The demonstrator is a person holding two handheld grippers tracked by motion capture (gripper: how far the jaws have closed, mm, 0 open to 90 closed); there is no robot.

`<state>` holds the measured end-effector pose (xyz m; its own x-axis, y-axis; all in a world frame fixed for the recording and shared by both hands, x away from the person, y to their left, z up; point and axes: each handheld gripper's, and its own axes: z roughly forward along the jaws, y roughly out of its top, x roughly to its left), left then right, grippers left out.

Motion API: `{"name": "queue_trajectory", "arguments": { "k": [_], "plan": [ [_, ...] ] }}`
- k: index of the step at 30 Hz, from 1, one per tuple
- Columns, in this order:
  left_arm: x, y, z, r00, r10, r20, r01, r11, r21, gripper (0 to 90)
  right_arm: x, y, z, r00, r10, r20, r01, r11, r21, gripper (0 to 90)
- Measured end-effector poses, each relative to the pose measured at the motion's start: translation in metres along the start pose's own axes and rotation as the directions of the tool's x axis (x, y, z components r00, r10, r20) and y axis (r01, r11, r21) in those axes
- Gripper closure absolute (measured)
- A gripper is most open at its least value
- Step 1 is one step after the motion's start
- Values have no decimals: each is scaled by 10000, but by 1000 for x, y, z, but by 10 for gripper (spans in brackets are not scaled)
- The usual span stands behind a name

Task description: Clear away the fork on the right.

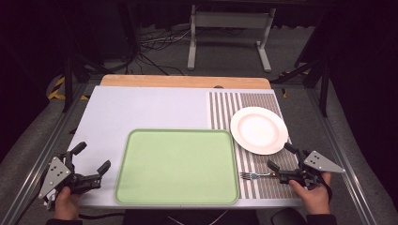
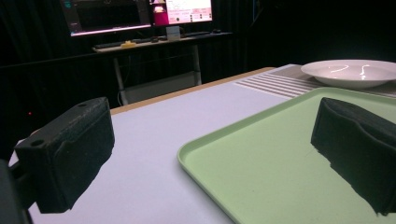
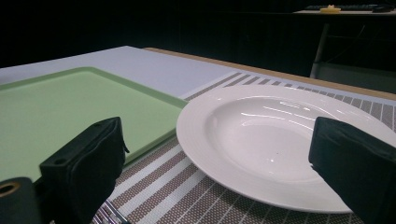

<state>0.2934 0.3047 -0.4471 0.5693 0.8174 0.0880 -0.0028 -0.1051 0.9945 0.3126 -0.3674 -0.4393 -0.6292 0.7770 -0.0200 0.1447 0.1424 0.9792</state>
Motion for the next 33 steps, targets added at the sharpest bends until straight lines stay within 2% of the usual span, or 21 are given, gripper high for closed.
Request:
{"name": "queue_trajectory", "arguments": {
  "k": [20,29,33],
  "plan": [
    [0,0,0,10000,65,-16,-65,9999,88,1,-1,3,2,9998,180,-44,-180,9998,-49,43],
    [-1,0,0,10000,38,-24,-38,10000,82,1,0,12,10,9993,246,-269,-248,9997,-77,42],
    [0,0,0,10000,76,-32,-76,9999,93,1,1,18,19,9984,284,-486,-279,9995,115,40]
  ]
}}
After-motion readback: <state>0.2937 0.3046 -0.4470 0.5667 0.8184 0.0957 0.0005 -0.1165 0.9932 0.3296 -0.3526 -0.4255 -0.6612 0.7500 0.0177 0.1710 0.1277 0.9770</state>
